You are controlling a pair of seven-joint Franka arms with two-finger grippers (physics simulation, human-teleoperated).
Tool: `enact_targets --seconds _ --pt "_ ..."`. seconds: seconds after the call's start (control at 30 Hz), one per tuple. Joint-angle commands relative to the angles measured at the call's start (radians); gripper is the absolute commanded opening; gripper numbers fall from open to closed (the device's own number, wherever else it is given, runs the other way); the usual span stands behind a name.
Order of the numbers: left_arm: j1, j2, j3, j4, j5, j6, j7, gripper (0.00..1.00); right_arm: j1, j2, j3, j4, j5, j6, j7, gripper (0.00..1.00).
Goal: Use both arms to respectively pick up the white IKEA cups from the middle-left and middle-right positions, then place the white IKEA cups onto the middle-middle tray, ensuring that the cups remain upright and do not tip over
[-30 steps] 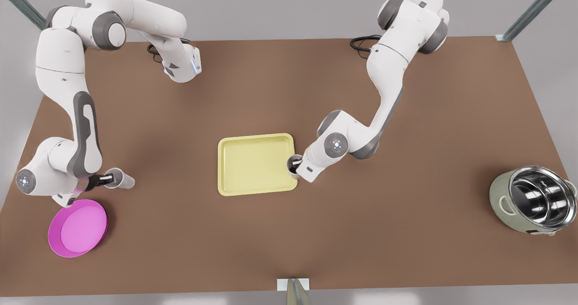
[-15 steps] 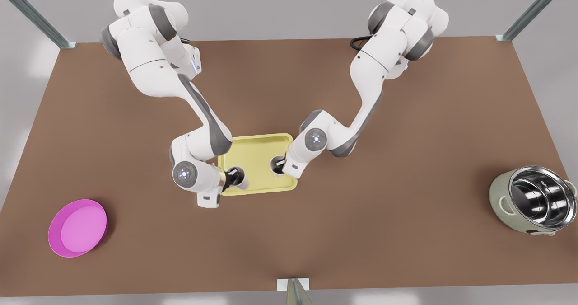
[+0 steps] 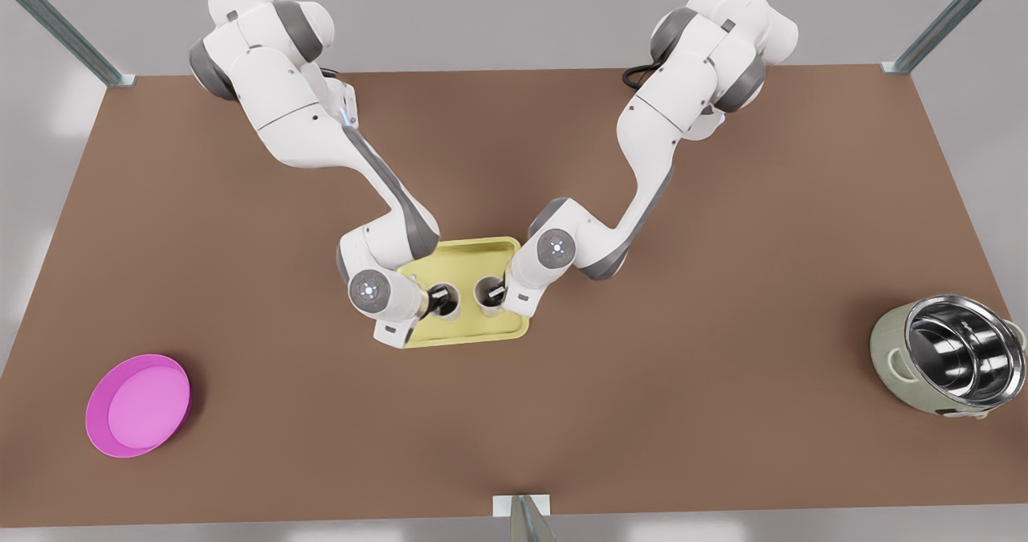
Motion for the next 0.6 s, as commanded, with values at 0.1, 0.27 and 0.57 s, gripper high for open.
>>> enact_targets --seconds 0.1,0.27,0.57 --pt "0.006 -0.028 -0.002 0.001 0.006 -0.037 -0.099 1.0 -0.008 -0.003 0.0 0.001 0.004 0.016 0.232 1.0" --pt "0.03 -0.12 0.001 0.007 0.006 -0.218 -0.099 1.0 -0.019 -0.022 0.002 0.001 0.008 0.008 0.231 1.0" --pt "0.441 -0.293 0.012 0.337 0.259 -1.02 0.784 1.0 -0.203 -0.095 -0.014 0.057 -0.064 -0.418 0.215 1.0"
